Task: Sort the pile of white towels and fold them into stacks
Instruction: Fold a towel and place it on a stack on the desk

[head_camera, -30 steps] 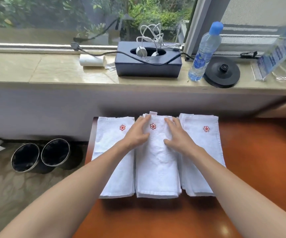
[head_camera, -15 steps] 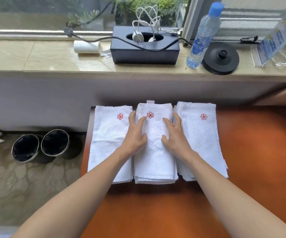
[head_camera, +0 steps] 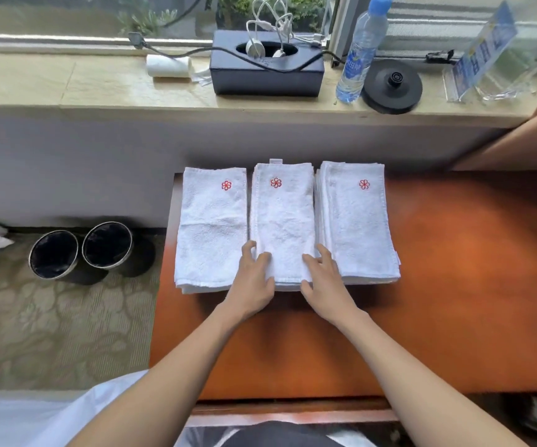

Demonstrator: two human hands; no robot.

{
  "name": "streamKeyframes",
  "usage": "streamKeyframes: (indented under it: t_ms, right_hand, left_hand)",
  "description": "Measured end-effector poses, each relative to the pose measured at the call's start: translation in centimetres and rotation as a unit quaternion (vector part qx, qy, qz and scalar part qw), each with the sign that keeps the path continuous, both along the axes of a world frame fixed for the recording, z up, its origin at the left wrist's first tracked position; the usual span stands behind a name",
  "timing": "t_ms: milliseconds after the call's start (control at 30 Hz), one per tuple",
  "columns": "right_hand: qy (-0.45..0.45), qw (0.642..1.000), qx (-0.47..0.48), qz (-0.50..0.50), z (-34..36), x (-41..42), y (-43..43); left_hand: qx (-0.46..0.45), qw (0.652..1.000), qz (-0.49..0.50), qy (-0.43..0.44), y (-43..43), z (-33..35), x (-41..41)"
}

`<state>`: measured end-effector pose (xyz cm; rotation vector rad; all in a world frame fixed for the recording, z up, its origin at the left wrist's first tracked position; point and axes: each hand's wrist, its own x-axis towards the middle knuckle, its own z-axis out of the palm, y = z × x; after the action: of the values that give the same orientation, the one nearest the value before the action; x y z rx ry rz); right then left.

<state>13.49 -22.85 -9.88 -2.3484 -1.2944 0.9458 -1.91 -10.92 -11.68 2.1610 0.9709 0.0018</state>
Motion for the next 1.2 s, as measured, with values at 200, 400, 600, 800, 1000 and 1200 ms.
streamKeyframes:
  t_ms: [200,400,600,800,1000,1200]
  right_hand:
    - [-0.006,1.000,-0.011,0.027,1.2,-1.8,-4.6]
    - [-0.002,1.000,0.011,-0.005,2.8,-2.7,-10.2]
    - [-0.054,0.995,0.038,-0.074,3.5,2.7,-18.9]
    - [-0.058,0.986,0.037,-0.151,2.9,9.4,-30.5]
    - [-0.057,0.977,0.053,-0.200,2.8,15.3,-42.2]
    - [-0.078,0.961,0.080,-0.252,4.6,22.4,-50.0]
  left_hand:
    - [0.132,0.985,-0.033,0.109,-3.6,0.3,-1.9]
    - [0.191,0.967,-0.122,0.113,-8.5,1.7,-0.9]
    - [0.190,0.960,-0.184,0.088,-15.7,2.5,3.9]
    - [0.191,0.953,-0.219,0.090,-25.3,3.0,10.8]
    - [0.200,0.940,-0.270,0.067,-35.6,3.9,18.5]
    - [0.201,0.927,-0.315,0.028,-42.9,6.1,26.4]
